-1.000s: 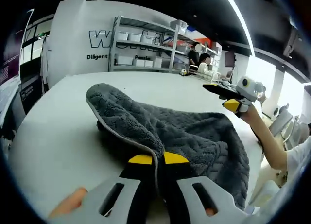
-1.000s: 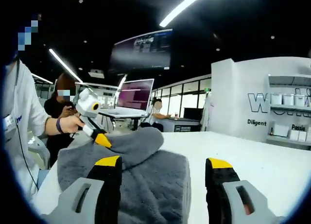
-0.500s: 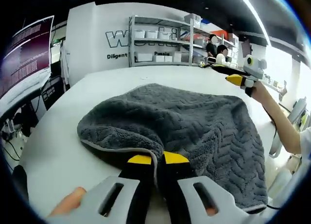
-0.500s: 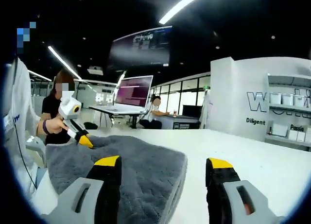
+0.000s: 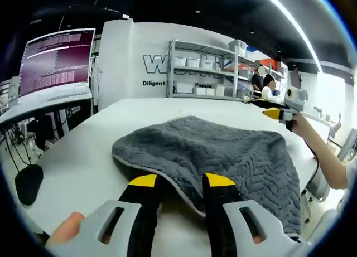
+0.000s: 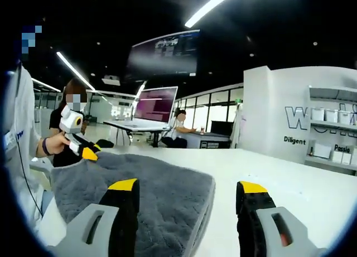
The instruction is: Open the folded towel by lifting each exposed corner and separating the folded layers until the towel lies flat within the target outline without major curled edges
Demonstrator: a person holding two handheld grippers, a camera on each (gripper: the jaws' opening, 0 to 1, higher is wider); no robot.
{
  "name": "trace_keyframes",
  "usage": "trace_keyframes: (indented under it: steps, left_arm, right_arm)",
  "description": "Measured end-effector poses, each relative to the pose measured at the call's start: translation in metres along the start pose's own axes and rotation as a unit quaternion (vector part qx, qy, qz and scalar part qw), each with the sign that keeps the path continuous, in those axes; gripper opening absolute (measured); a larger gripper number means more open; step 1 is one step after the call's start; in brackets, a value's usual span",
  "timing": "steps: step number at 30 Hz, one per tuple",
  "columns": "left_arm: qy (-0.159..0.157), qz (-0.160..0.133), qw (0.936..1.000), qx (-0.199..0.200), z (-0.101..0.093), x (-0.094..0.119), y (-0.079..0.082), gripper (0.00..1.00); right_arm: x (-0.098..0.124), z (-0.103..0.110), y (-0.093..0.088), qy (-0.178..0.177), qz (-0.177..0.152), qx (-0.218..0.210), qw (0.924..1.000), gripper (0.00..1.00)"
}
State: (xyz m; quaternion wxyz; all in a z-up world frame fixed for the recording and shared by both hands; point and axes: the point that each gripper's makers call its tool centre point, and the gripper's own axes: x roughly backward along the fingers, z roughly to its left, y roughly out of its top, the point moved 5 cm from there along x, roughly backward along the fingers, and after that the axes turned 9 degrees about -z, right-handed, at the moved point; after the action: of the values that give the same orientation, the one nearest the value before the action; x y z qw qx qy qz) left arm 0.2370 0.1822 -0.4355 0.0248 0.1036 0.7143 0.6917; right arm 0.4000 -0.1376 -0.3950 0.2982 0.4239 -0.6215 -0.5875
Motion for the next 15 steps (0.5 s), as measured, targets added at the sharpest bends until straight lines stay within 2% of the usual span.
trace_keyframes:
  steps: [4, 6, 8, 9, 11, 13, 15]
  left_arm:
    - [0.003, -0.013, 0.9998, -0.011, 0.0, 0.005, 0.011, 0.37]
    - [-0.008, -0.009, 0.9999, -0.011, -0.001, 0.004, 0.013, 0.47]
    - [-0.043, -0.002, 0.9989, -0.02, -0.009, 0.002, 0.012, 0.61]
    - [-0.042, 0.002, 0.9989, -0.019, -0.009, 0.001, 0.01, 0.66]
    - [-0.067, 0.013, 0.9971, -0.033, -0.014, 0.0, 0.008, 0.71]
    - [-0.081, 0.015, 0.9961, -0.032, -0.016, -0.002, 0.009, 0.76]
    - [-0.094, 0.01, 0.995, -0.031, -0.018, -0.005, 0.012, 0.85]
  right_arm:
    - [0.0, 0.002, -0.001, 0.004, 0.002, 0.001, 1.0, 0.72]
    - [0.0, 0.002, -0.001, 0.005, 0.002, 0.0, 1.0, 0.74]
    - [0.001, 0.003, -0.001, 0.01, 0.003, -0.011, 0.9999, 0.77]
    - [0.002, 0.004, -0.002, 0.015, 0.005, -0.024, 0.9996, 0.79]
    - [0.002, 0.005, -0.004, 0.022, 0.011, -0.041, 0.9989, 0.83]
    - [0.003, 0.008, -0.009, 0.032, 0.028, -0.045, 0.9981, 0.84]
    - [0.002, 0.013, -0.015, 0.045, 0.044, -0.051, 0.9967, 0.84]
